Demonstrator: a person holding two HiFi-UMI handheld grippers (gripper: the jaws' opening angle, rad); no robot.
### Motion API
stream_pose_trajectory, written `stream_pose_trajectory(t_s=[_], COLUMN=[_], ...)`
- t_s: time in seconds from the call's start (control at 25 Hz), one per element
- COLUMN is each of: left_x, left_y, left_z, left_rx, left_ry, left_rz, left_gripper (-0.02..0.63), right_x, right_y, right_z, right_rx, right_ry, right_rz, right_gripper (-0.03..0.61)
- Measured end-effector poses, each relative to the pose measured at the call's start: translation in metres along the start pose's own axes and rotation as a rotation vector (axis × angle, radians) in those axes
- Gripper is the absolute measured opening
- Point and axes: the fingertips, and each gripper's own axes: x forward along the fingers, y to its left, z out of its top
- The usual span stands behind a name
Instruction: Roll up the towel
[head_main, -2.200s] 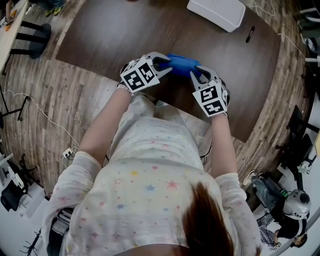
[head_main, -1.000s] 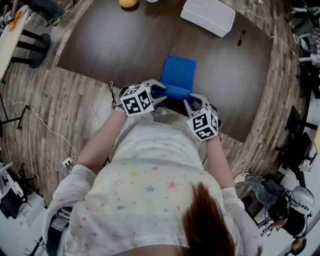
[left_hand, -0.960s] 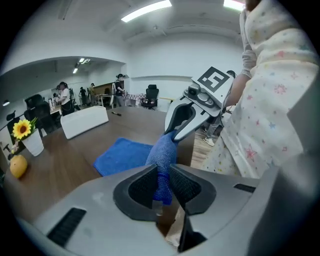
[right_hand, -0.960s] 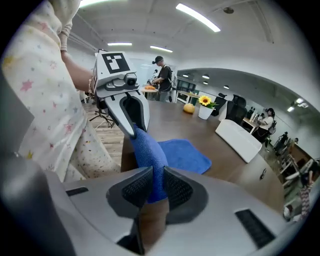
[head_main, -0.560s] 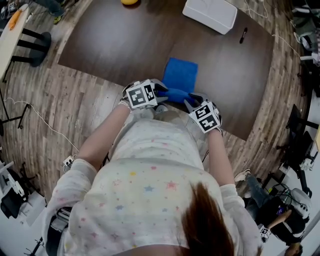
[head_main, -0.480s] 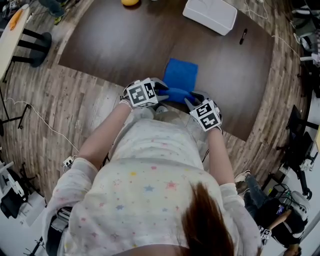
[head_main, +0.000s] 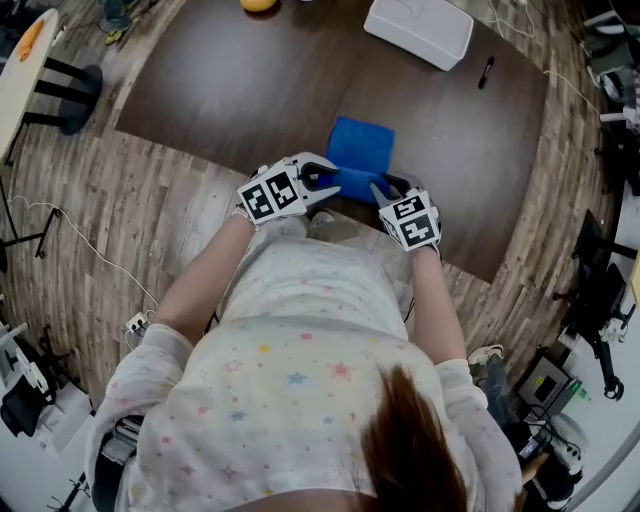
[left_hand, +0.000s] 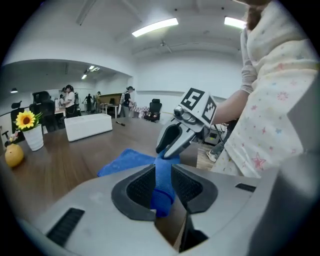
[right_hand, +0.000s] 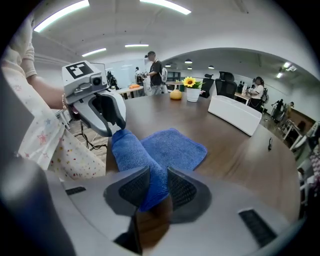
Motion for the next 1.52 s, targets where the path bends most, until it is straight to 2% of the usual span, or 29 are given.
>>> stream_pose_trajectory(t_s=[0.04,0.2,0.32,0.44,0.56,0.76,0.84,0.92,1.08,1.32,1.52], left_x=[0.001,0.019,0.024,0.027,0.028,0.034,0.036,0.035,0.03,0.027,0.025], left_y=[-0.003,-0.008,-0.003,-0.001,0.001,0.006,0.009,0.013,0.008,-0.015,0.003], left_z=[0.0,-0.031,-0.035,-0.036,-0.037,-0.04,-0.041,-0.041,-0.039,-0.042,-0.031], left_rx=[0.007,0.022,0.007,0.02,0.041,0.089,0.105,0.091,0.051,0.044,-0.089], left_ry=[0.004,0.122,0.119,0.128,0.138,0.163,0.175,0.173,0.162,0.171,0.121], left_rz=[-0.007,-0.02,-0.002,-0.006,-0.015,-0.009,0.001,0.008,-0.017,-0.066,-0.048], left_gripper=[0.101,0.114,0.134,0.145,0.155,0.178,0.178,0.173,0.118,0.114,0.115], right_x=[0.001,0.0,-0.013,-0.024,-0.02,-0.002,0.001,0.0,-0.008,-0.017,-0.021], right_y=[-0.002,-0.004,-0.001,0.011,0.023,0.015,0.012,0.013,0.019,0.034,0.022], right_z=[0.0,0.003,0.012,0.011,-0.001,-0.014,-0.012,-0.009,-0.011,-0.022,-0.002], right_rx=[0.003,0.008,-0.03,-0.073,-0.116,-0.236,-0.25,-0.242,-0.235,-0.232,-0.243], right_ry=[0.001,-0.008,-0.048,-0.083,-0.047,0.011,0.015,0.012,0.017,0.042,-0.009], right_rz=[-0.003,-0.012,-0.011,0.039,0.073,-0.014,-0.03,-0.017,0.031,0.106,0.052], right_gripper=[0.106,0.104,0.076,0.074,0.148,0.155,0.145,0.119,0.083,0.078,0.1])
